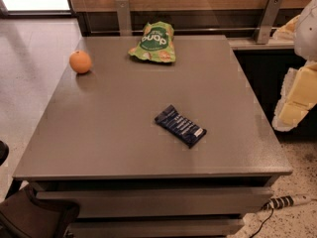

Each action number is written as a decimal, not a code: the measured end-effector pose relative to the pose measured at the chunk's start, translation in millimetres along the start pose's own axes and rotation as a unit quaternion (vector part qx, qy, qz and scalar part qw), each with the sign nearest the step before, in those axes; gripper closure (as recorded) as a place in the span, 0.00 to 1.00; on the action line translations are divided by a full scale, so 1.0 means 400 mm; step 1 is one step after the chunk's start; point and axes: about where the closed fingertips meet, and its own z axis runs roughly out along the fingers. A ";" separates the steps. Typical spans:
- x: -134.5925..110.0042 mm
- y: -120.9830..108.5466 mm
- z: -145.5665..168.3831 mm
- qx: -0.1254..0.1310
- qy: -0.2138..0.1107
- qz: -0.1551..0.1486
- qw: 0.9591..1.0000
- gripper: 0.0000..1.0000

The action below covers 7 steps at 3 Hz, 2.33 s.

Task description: Move rxbar blueberry near green rice chip bag

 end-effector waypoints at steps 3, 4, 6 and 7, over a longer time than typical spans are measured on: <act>-0.024 0.035 0.046 0.010 -0.046 0.051 0.998 0.00; -0.052 0.091 0.138 -0.002 -0.112 0.117 0.987 0.00; -0.130 0.193 0.354 -0.008 -0.279 0.221 0.934 0.00; -0.176 0.152 0.371 0.035 -0.346 0.244 0.905 0.00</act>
Offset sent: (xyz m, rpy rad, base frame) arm -0.0002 0.0056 -0.0123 0.0744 -0.0369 -0.0498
